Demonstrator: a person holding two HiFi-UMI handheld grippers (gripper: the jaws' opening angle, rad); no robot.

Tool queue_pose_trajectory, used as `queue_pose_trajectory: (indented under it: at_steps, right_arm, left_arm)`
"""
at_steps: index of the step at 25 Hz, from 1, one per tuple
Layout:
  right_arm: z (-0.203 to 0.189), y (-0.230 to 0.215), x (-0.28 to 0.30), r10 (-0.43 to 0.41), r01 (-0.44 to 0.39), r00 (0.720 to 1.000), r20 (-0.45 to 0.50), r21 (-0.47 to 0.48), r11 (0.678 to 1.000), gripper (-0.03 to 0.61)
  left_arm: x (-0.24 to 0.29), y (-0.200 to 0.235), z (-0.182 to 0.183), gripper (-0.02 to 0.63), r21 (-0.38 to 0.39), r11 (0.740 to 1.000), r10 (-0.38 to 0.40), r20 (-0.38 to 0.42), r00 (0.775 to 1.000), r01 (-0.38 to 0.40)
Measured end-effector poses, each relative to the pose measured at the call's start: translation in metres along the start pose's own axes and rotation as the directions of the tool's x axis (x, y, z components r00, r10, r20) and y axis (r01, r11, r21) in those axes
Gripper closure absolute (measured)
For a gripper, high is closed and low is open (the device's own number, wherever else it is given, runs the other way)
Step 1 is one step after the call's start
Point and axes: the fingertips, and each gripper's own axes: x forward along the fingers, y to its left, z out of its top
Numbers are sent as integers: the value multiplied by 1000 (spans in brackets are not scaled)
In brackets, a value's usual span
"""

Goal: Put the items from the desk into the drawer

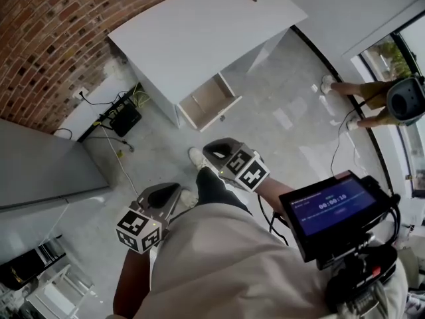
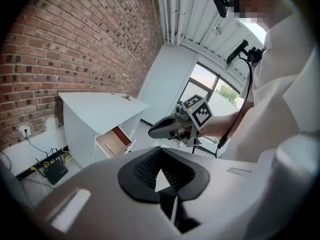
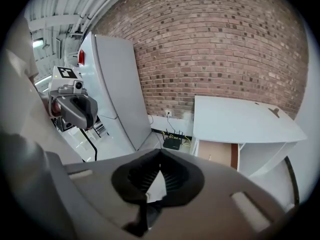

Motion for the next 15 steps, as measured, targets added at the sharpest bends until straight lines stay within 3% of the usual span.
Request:
queue_pose_trajectory:
  at_steps: [15]
  right_arm:
    - [-3, 20, -1, 41, -41, 999, -2, -47, 998, 577]
  left_arm:
    - [-3, -3, -11, 606, -3, 1000, 19, -10, 1000, -19]
